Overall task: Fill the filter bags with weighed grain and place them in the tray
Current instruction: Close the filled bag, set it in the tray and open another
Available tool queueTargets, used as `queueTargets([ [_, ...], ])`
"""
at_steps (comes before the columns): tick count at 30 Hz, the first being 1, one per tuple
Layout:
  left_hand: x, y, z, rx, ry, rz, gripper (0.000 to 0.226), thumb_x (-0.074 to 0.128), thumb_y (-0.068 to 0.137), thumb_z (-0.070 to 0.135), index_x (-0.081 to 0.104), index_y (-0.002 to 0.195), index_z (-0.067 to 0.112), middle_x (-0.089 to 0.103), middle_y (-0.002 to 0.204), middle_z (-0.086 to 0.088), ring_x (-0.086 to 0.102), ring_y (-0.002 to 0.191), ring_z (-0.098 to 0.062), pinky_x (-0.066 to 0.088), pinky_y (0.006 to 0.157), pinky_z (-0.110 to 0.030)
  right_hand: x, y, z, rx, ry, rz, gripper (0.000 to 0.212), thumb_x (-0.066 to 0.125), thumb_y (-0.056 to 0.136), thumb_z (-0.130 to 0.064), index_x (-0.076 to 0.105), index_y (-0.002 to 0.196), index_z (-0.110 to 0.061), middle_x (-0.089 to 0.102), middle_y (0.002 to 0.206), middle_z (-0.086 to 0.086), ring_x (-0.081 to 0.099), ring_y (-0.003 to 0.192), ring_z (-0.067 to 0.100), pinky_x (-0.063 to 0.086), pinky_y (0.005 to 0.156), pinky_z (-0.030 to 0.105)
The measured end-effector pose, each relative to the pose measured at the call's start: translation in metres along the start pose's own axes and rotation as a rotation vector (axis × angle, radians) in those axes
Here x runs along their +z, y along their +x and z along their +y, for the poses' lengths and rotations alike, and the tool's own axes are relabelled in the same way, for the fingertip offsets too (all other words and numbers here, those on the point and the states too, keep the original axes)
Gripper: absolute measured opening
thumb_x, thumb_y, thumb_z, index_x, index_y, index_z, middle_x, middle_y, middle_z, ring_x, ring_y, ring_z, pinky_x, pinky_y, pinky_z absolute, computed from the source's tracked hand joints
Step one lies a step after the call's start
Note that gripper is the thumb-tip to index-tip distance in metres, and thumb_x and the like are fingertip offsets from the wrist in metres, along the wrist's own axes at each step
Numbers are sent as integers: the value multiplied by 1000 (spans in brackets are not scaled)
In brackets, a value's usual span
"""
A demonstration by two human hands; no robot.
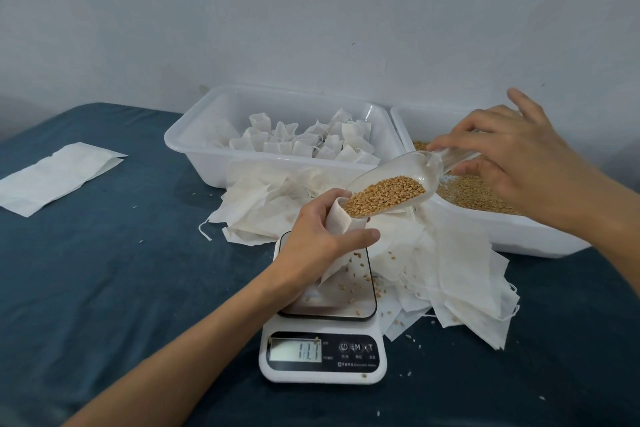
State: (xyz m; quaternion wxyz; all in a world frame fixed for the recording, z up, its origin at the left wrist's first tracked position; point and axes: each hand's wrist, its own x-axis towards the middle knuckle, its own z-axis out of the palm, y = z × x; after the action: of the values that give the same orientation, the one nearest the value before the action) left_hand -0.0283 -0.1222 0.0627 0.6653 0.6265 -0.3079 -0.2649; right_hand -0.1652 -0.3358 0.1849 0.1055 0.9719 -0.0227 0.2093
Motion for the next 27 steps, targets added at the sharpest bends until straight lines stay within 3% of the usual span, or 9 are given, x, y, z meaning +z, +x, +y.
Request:
queueTargets([
  [5, 1, 0, 1, 2, 10, 14, 55, 88, 68, 27, 64, 117, 25, 73, 119, -14, 67, 110, -40, 52, 102, -60, 2, 0, 1, -8, 2, 4, 41, 73, 85, -1, 71, 123, -17, 63, 103, 4, 61, 105, 35, 11, 122, 59],
  [15, 0, 0, 0, 28, 26, 26, 47, 90, 66, 30, 67, 106, 40, 74, 117, -6, 69, 110, -33, 54, 101, -56, 4, 1, 4, -13, -11, 25, 40, 75, 84, -1, 72, 121, -17, 63, 103, 4, 61, 104, 36, 12, 121, 61],
  [27, 1, 0, 2, 63, 15, 5, 48, 89, 60, 39, 66, 102, 44, 75, 117, -4, 68, 111, -33, 53, 101, -57, 2, 1, 2, -20, -20, 20, 40, 75, 85, -2, 72, 122, -17, 64, 103, 5, 62, 106, 36, 13, 121, 62],
])
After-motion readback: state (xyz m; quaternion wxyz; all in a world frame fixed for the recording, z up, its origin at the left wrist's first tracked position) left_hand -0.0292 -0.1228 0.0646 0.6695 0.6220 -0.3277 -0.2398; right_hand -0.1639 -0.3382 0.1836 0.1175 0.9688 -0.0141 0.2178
